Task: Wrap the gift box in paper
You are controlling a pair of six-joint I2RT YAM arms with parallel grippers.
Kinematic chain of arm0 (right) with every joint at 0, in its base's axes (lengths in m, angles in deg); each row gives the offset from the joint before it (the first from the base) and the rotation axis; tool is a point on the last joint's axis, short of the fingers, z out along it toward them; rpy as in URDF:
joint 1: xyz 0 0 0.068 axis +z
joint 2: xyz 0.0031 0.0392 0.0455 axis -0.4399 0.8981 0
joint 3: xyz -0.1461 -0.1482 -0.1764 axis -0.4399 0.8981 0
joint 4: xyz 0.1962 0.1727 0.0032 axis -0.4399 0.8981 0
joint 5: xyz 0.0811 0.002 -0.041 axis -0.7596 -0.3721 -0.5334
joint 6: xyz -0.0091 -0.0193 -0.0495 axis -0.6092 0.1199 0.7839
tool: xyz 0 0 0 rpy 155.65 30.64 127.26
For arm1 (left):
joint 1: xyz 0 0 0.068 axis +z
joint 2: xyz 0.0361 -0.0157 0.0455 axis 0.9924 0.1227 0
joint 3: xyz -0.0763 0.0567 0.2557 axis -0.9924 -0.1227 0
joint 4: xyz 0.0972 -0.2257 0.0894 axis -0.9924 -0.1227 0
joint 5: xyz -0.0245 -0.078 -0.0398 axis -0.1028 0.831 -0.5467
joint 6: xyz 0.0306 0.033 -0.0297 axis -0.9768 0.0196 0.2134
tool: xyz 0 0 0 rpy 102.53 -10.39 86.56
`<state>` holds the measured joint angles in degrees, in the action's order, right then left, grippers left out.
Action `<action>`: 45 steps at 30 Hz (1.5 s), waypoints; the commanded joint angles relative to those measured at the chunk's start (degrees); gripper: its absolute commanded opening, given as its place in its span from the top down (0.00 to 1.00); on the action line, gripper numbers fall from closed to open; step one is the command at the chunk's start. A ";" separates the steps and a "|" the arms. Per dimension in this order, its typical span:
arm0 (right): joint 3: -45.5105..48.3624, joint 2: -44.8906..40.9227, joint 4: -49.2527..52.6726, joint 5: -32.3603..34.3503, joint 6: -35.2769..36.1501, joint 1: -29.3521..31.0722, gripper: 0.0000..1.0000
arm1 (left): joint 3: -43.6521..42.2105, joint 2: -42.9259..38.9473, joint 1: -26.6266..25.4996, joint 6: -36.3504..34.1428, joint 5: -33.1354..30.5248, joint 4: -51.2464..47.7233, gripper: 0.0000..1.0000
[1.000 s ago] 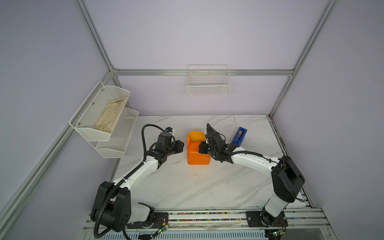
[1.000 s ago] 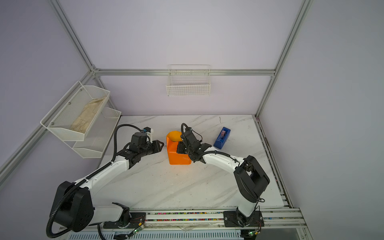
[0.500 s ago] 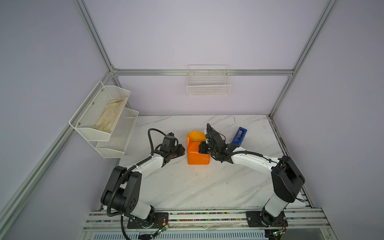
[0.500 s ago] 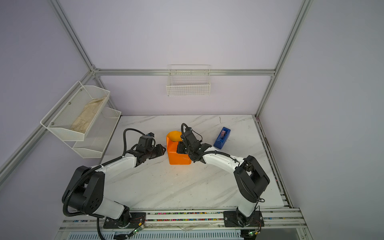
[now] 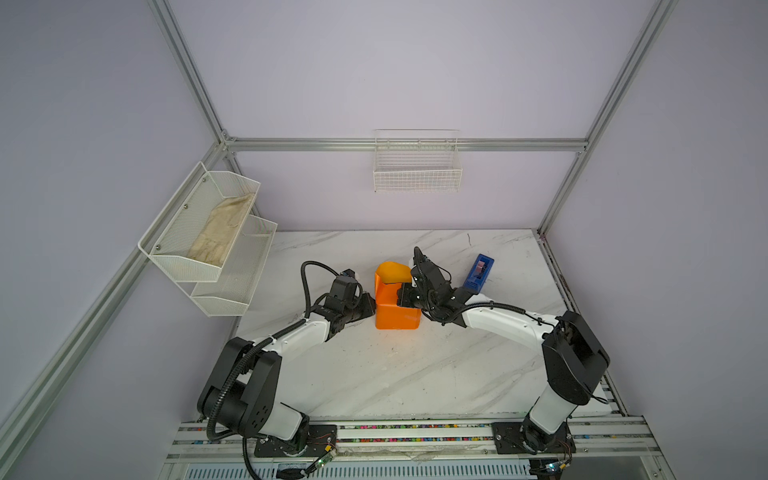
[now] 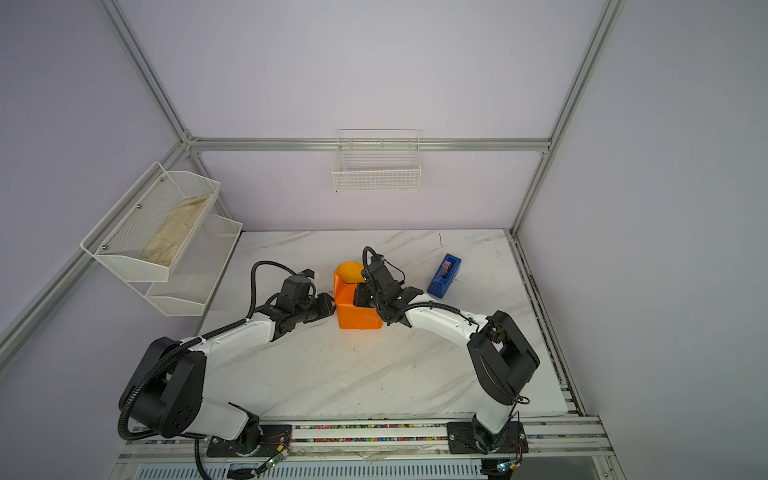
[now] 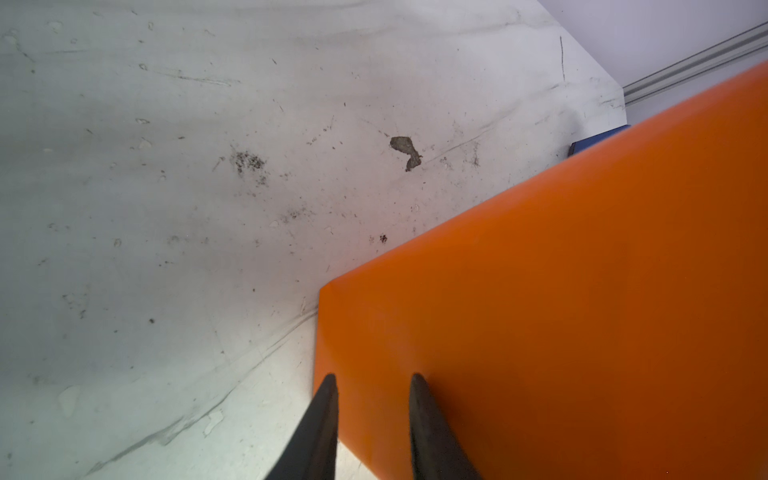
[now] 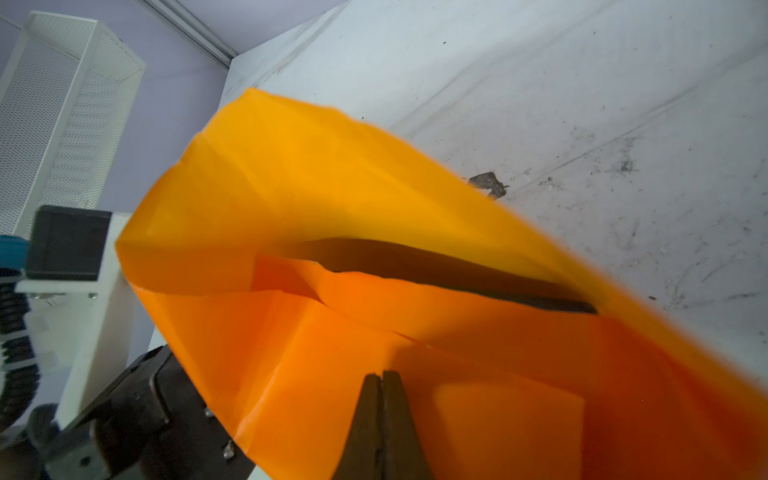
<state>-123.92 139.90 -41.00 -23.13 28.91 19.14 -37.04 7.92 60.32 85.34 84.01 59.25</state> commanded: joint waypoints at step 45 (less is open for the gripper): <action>1.76 1.01 2.78 0.40 -0.81 0.03 1.00 | 6.23 -7.12 -0.31 -0.96 -0.58 0.07 0.72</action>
<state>-123.70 139.90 -41.37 -23.13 28.76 19.14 -34.89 1.36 60.30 84.14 82.92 57.00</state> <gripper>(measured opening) 0.047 0.276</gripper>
